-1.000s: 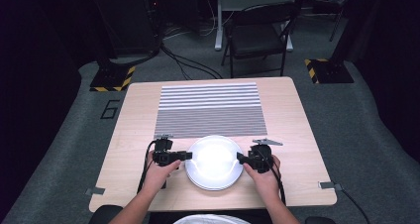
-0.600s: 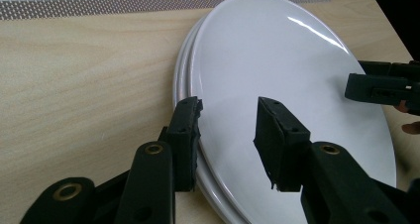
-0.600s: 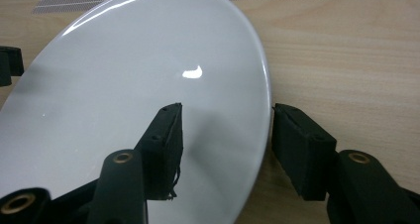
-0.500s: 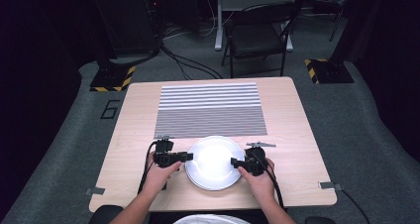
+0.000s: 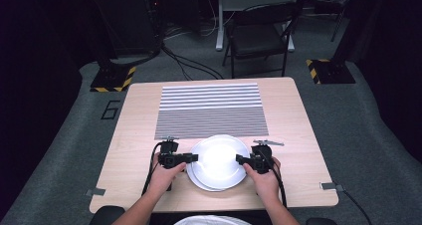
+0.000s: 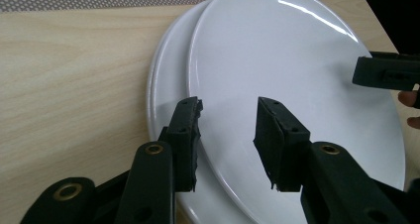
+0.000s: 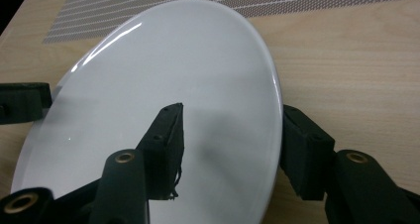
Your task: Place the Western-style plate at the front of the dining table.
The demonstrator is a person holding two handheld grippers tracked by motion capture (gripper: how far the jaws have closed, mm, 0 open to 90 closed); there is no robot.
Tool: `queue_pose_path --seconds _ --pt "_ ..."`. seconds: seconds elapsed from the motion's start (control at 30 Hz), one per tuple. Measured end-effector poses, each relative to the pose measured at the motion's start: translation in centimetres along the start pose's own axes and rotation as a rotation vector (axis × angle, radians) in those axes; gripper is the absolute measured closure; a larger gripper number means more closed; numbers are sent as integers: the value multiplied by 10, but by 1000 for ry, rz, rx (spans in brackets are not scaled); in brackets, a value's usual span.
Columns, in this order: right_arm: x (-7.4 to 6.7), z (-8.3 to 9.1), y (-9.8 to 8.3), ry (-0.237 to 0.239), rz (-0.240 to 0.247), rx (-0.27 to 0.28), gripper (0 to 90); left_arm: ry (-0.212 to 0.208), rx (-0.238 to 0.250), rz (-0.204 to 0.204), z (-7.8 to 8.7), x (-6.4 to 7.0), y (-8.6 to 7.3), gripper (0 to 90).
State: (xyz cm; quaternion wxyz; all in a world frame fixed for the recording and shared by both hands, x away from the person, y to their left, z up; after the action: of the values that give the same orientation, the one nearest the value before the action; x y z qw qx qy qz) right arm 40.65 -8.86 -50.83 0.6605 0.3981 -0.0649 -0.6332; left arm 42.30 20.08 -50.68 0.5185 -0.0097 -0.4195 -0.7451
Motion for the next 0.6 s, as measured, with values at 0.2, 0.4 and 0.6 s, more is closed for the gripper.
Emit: queue_pose_path --seconds 0.2,0.4,0.6 --pt "8 7 11 -19 -13 4 477 -13 -9 -15 -11 7 3 612" --pt "17 11 25 -31 -10 4 491 -39 -13 -5 -23 13 8 615" --pt "26 14 27 -46 -2 -1 494 -53 -11 -18 -29 18 10 617"
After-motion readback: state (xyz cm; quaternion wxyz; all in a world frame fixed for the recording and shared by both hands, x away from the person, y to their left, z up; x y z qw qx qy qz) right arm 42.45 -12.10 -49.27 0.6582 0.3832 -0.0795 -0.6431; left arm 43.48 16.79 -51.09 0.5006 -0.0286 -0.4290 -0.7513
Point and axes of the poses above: each handheld gripper's, and its own axes: z roughly backward along the jaws, y roughly out of its top, x roughly to its right, the point moved 2 cm from there along -z, roughly forward along the jaws, and after that the axes turned 3 degrees about -z, right-handed, at the moved point
